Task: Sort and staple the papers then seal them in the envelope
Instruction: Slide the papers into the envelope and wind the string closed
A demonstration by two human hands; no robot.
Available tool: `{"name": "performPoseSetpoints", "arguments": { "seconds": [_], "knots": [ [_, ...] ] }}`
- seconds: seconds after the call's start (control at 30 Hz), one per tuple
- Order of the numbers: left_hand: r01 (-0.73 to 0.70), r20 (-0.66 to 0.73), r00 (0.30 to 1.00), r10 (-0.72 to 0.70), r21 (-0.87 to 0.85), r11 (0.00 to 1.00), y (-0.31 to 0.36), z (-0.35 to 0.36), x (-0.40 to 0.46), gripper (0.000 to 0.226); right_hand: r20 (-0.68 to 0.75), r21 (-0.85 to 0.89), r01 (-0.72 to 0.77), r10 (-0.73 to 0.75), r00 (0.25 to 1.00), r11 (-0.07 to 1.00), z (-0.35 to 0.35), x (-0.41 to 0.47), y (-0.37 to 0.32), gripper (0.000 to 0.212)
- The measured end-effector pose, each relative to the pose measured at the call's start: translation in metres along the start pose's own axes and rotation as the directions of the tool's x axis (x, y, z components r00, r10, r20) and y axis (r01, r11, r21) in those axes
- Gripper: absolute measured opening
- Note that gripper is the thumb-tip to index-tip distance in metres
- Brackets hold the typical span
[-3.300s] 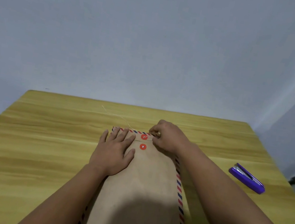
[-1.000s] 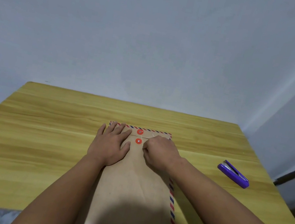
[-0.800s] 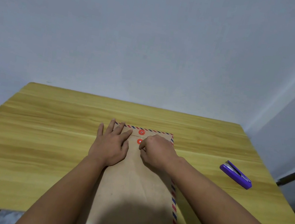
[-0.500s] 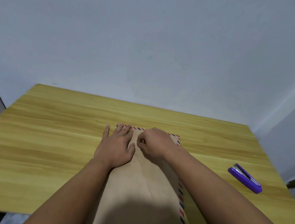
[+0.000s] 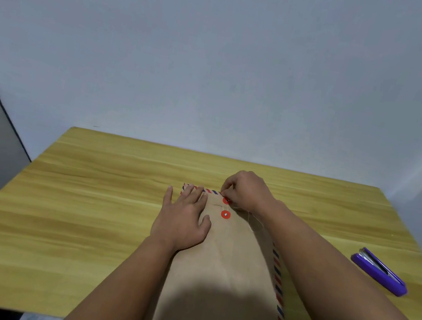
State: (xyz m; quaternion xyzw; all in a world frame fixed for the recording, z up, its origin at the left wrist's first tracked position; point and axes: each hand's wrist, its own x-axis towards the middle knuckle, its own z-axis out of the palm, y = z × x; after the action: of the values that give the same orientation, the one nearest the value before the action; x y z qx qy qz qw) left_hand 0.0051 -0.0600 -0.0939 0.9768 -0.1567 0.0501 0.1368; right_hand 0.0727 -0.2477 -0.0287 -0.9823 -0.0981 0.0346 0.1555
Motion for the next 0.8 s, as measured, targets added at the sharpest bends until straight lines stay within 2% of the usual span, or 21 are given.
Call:
{"name": "performPoseSetpoints", "arguments": {
  "seconds": [0.1, 0.2, 0.33, 0.5, 0.57, 0.63, 0.73, 0.8],
  "knots": [
    [0.002, -0.003, 1.000, -0.002, 0.000, 1.000, 0.000, 0.000, 0.000, 0.067, -0.038, 0.182, -0.128, 0.137, 0.990, 0.975, 0.003, 0.000, 0.001, 0.014],
    [0.005, -0.002, 1.000, -0.005, -0.001, 1.000, 0.000, 0.000, 0.000, 0.067, -0.075, 0.194, -0.177, 0.195, 0.978, 0.965, 0.004, -0.005, 0.006, 0.018],
    [0.019, -0.005, 1.000, -0.019, 0.005, 1.000, 0.000, 0.002, 0.000, 0.068, -0.105, 0.115, -0.126, 0.138, 0.985, 0.985, 0.005, -0.025, 0.016, 0.020],
    [0.025, -0.005, 1.000, -0.025, 0.002, 1.000, 0.000, 0.002, 0.001, 0.070, -0.158, -0.047, 0.065, -0.072, 0.985, 0.997, 0.011, -0.057, 0.026, 0.022],
    [0.027, 0.000, 1.000, -0.027, 0.003, 1.000, 0.000, 0.001, 0.001, 0.070, -0.151, -0.073, 0.102, -0.112, 0.982, 0.992, 0.017, -0.067, 0.026, 0.023],
    [0.028, 0.002, 1.000, -0.028, 0.004, 1.000, 0.001, 0.000, 0.001, 0.070, -0.162, -0.048, 0.080, -0.087, 0.983, 0.996, 0.021, -0.073, 0.021, 0.023],
    [0.027, -0.005, 1.000, -0.027, 0.005, 1.000, 0.000, -0.001, 0.001, 0.070, -0.174, 0.103, -0.023, 0.041, 0.984, 0.994, 0.023, -0.071, 0.006, 0.021],
    [0.025, -0.009, 1.000, -0.025, 0.010, 1.000, 0.000, -0.001, 0.001, 0.071, -0.167, 0.132, -0.059, 0.081, 0.983, 0.989, 0.026, -0.069, -0.004, 0.020]
  ]
}}
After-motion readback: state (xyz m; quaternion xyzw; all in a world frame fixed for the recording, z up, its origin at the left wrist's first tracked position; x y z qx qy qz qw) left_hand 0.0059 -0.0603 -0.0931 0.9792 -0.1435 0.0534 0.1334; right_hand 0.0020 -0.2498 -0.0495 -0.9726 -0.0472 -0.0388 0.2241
